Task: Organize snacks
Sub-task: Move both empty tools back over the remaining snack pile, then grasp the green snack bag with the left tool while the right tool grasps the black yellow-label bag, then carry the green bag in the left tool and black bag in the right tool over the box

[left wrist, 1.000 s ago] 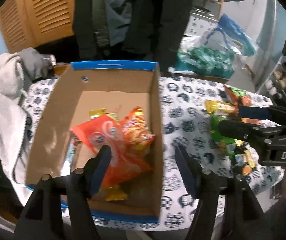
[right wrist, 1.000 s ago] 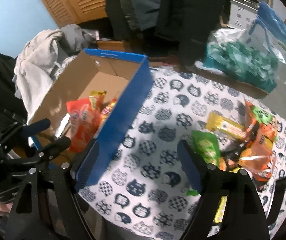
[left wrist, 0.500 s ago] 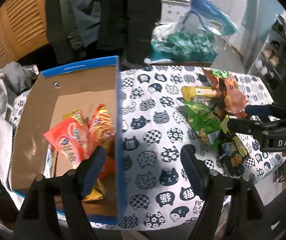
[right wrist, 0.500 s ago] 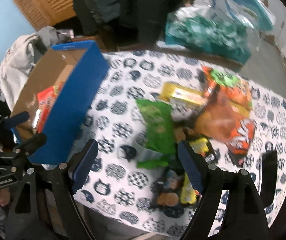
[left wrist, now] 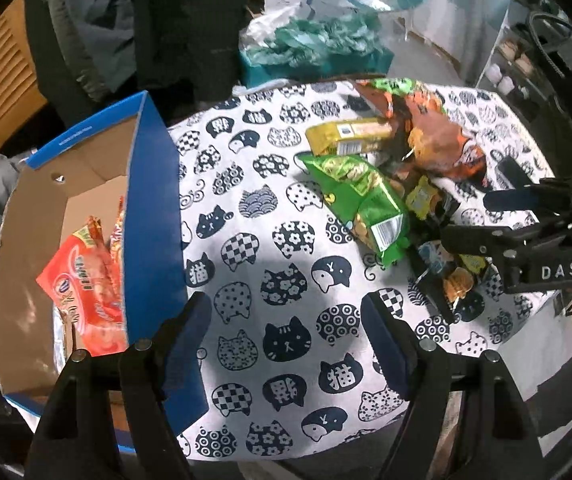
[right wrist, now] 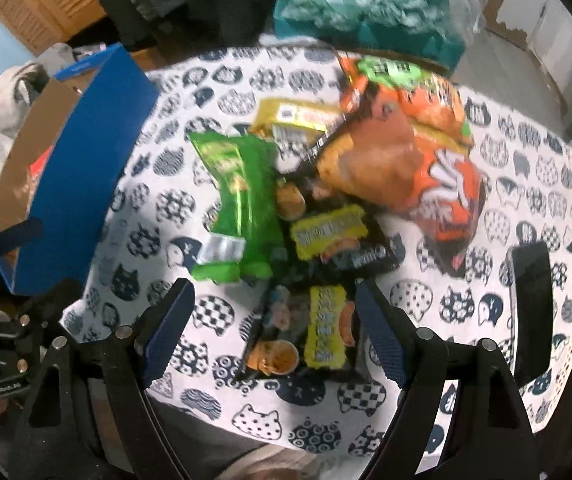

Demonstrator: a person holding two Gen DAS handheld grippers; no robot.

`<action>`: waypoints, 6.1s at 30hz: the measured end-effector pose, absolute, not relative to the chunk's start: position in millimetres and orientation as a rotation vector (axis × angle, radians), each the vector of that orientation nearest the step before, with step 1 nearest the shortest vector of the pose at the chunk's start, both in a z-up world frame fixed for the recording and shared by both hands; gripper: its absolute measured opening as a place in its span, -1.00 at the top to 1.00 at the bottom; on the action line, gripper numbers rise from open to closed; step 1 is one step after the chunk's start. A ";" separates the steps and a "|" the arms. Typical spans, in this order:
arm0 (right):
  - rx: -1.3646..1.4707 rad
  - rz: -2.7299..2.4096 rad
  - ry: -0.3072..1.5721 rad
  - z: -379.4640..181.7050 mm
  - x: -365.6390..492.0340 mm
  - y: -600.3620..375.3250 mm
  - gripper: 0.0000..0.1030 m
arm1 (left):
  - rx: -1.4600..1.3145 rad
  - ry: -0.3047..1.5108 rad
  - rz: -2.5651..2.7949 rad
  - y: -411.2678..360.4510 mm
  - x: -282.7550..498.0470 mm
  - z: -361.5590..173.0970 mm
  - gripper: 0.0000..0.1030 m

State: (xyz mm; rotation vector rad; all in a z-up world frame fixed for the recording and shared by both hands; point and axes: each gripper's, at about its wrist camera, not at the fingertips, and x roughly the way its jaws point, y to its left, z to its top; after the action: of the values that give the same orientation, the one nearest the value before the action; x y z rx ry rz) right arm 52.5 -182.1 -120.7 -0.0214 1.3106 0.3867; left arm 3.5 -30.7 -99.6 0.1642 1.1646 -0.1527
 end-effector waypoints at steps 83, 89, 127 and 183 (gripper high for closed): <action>-0.058 0.224 1.232 -143.9 51.6 -290.8 -0.08 | -0.012 1.323 -0.122 -117.8 112.0 -180.2 -0.65; -0.058 0.230 1.231 -144.4 54.2 -288.7 -0.08 | -0.036 1.320 -0.133 -105.8 108.7 -183.4 0.13; -0.141 0.345 1.095 -79.9 40.3 -207.6 -0.08 | 0.054 1.112 -0.154 -51.3 31.4 -83.4 0.42; -0.157 0.678 1.015 -22.5 74.9 36.5 -0.08 | -0.162 0.958 0.191 155.0 -8.2 -50.4 0.42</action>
State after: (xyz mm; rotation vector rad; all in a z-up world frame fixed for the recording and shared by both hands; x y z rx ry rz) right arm 74.9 36.5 -22.5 -0.1568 1.0154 0.6782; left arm -8.2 155.0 -50.4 -0.1620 0.9581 0.1909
